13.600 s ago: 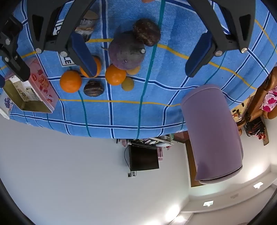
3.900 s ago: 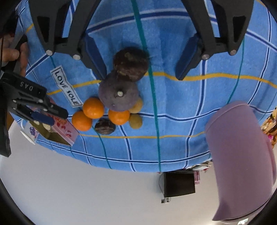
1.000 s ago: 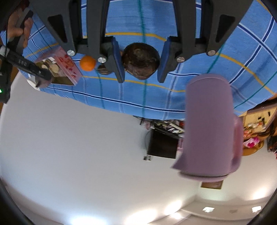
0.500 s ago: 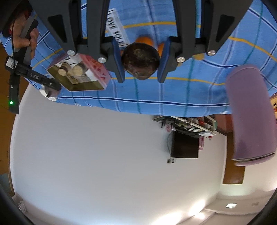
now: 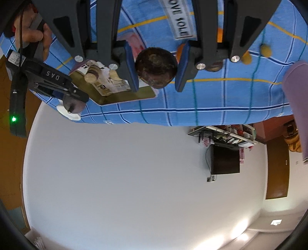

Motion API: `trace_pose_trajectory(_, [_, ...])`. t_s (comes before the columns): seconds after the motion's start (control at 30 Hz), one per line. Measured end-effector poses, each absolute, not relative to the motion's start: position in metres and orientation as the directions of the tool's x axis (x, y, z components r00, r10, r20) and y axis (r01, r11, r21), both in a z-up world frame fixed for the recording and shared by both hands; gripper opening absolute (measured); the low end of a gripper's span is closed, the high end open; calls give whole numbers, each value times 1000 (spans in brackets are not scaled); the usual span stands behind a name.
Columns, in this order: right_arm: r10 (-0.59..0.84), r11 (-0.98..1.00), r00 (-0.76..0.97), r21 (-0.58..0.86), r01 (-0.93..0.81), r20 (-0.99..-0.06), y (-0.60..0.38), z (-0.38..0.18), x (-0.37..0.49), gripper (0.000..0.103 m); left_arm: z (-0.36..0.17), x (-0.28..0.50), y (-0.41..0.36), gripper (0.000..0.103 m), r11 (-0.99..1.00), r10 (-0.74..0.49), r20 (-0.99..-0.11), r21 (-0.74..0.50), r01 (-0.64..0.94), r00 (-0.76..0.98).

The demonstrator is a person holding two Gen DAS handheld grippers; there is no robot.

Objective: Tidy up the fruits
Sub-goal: 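Carry the dark fruit and the purple turnip over the pink tin box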

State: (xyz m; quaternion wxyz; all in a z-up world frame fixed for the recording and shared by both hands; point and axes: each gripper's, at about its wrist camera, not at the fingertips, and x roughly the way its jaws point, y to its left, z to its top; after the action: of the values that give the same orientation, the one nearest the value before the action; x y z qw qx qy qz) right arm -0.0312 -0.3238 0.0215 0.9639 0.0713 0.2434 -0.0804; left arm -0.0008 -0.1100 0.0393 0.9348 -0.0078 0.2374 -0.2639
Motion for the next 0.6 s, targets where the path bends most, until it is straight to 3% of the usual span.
trace_pose_trajectory(0.6, [-223,959,825,34,281,-519,-362,11,-15,52,25,15,-196,41,834,-519,-510,-125,537,686])
